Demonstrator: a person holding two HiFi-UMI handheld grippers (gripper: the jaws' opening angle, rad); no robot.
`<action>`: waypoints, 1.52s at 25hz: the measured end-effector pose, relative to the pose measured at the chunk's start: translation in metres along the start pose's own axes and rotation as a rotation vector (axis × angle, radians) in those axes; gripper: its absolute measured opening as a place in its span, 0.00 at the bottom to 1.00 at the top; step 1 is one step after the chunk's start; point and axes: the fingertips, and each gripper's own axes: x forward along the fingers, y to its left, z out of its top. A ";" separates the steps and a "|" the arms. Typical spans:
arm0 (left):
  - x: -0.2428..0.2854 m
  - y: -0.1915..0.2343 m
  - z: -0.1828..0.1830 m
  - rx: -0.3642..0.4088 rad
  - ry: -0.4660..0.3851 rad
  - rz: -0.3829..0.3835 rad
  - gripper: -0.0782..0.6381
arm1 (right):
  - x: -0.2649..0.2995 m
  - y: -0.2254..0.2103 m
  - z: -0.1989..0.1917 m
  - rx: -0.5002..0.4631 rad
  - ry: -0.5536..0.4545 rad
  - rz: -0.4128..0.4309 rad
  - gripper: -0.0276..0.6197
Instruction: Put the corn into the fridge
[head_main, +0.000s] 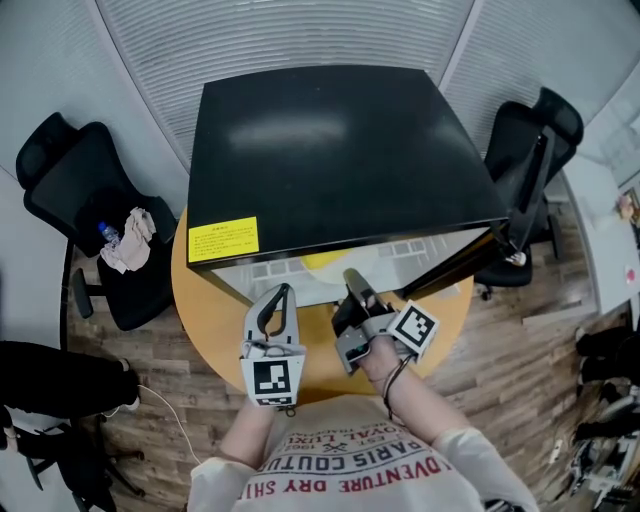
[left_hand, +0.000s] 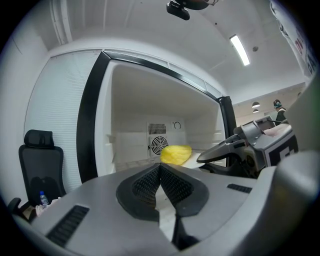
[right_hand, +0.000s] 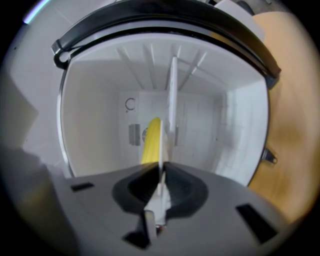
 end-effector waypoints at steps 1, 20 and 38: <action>0.000 0.000 0.000 -0.003 0.000 0.004 0.15 | 0.001 0.000 0.000 -0.005 -0.002 0.001 0.13; -0.005 0.002 0.000 0.018 0.000 0.024 0.15 | 0.004 0.005 0.000 -0.062 0.006 0.043 0.17; -0.046 -0.045 0.010 0.033 -0.007 0.084 0.15 | -0.072 0.033 -0.016 -0.456 0.129 0.140 0.10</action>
